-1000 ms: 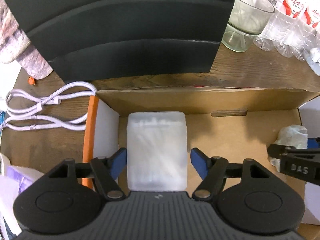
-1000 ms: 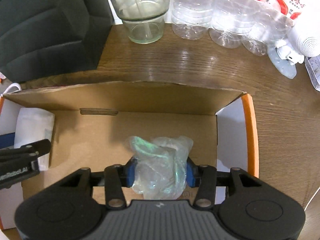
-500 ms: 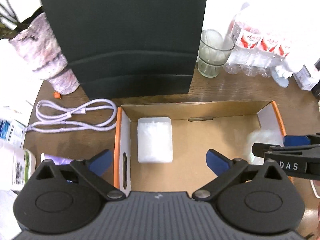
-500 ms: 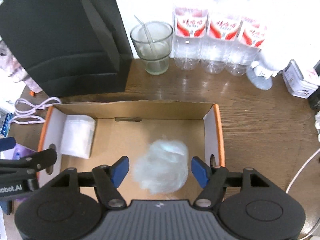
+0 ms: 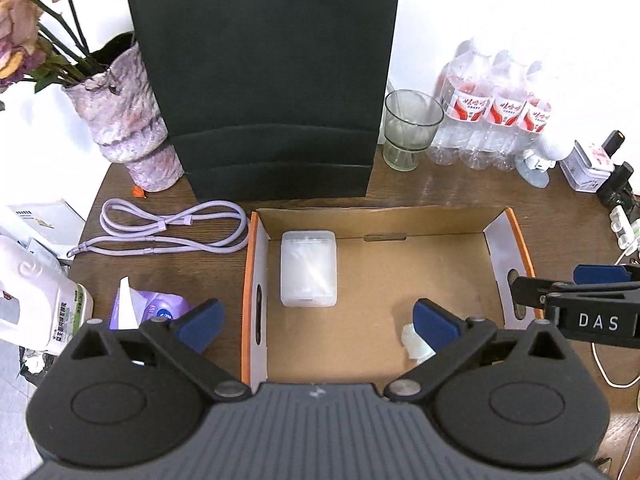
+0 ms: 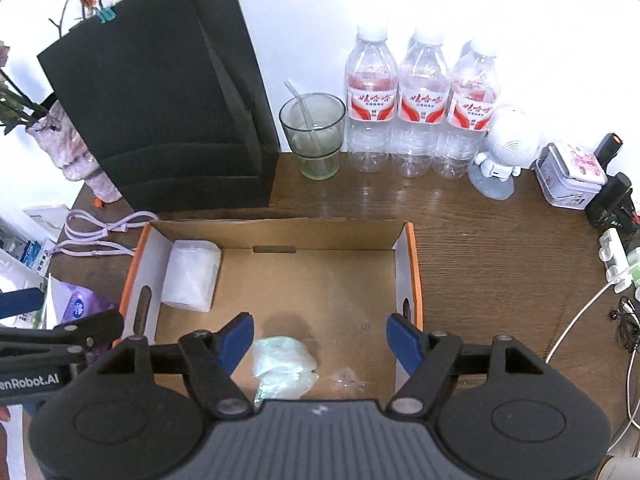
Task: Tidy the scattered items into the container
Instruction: 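Withdraw both open tools back toward the scattered items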
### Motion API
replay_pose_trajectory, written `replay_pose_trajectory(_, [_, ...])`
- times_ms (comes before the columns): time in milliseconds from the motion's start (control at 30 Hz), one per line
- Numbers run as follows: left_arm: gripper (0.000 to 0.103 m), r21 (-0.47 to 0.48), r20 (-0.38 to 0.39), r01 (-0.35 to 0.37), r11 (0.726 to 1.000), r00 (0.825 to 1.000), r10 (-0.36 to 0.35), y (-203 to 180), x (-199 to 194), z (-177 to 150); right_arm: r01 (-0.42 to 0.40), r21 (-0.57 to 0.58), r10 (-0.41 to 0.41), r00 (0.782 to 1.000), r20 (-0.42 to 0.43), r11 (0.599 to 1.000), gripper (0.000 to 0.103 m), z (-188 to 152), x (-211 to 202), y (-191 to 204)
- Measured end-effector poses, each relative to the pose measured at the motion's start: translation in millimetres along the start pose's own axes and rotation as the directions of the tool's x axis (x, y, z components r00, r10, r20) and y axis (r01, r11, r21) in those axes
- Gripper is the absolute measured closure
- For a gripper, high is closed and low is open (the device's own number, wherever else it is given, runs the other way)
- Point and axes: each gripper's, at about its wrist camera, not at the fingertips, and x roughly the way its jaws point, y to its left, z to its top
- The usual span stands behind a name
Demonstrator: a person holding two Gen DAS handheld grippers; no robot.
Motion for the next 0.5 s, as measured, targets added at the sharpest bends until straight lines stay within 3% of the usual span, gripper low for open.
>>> replay_pose_trajectory(200, [0.000, -0.007, 0.023, 0.008, 1.000, 1.000, -0.007, 1, -14, -14, -0.007, -0.001, 0.007, 1.000, 0.017, 1.000, 0.028, -12, -15, 5])
replay_pose_trajectory(333, [0.000, -0.036, 0.095, 0.009, 0.999, 0.995, -0.005, 5, -25, -28, -0.037, -0.016, 0.037, 0.998, 0.053, 0.999, 0.016, -24, -26, 9])
replay_pose_trajectory(500, [0.000, -0.047, 0.213, -0.013, 0.999, 0.977, 0.023, 10, -30, -53, -0.083, -0.014, 0.084, 0.990, 0.109, 0.996, 0.002, -47, -27, 10])
